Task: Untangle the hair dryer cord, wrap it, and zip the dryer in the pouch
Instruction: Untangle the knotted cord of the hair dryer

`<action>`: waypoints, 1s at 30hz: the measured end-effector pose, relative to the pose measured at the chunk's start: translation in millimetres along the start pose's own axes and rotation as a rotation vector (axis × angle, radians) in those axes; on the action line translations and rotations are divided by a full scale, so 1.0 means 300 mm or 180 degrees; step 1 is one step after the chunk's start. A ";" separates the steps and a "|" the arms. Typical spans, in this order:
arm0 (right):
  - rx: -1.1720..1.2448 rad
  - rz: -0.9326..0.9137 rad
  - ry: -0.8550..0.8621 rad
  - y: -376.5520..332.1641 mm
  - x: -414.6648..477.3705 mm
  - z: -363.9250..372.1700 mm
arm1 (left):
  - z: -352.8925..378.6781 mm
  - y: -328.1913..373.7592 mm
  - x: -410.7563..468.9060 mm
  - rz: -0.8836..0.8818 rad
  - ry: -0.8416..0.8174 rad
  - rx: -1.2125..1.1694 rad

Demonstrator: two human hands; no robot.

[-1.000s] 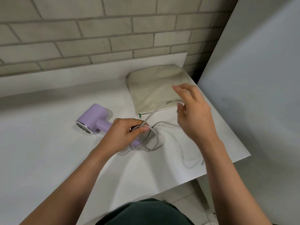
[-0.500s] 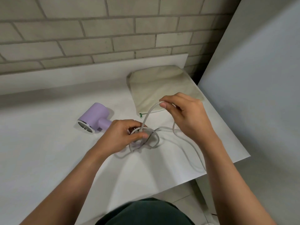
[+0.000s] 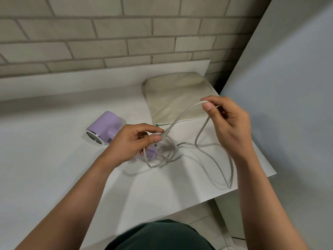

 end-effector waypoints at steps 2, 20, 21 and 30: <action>0.0237 0.0036 0.0150 0.006 -0.001 -0.035 | -0.016 -0.002 0.003 0.0009 0.0051 0.0206; -0.0226 0.1155 -0.0143 0.359 -0.045 -0.024 | 0.031 0.066 -0.016 0.0169 -0.0087 0.0331; -0.0295 0.1197 -0.0181 0.377 -0.050 -0.020 | 0.037 0.072 -0.016 0.0183 -0.0097 0.0326; -0.1732 0.1526 -0.0752 0.555 -0.079 -0.009 | 0.092 0.116 -0.024 0.0478 -0.0270 0.0894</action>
Point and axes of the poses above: each hand's wrist, its own x-axis towards the middle knuckle, its own z-axis out of the palm, y = z × x, the point moved 9 cm from there along x, towards the middle knuckle, and after that the axes turned 8 degrees about -y, right-handed, at the moved point
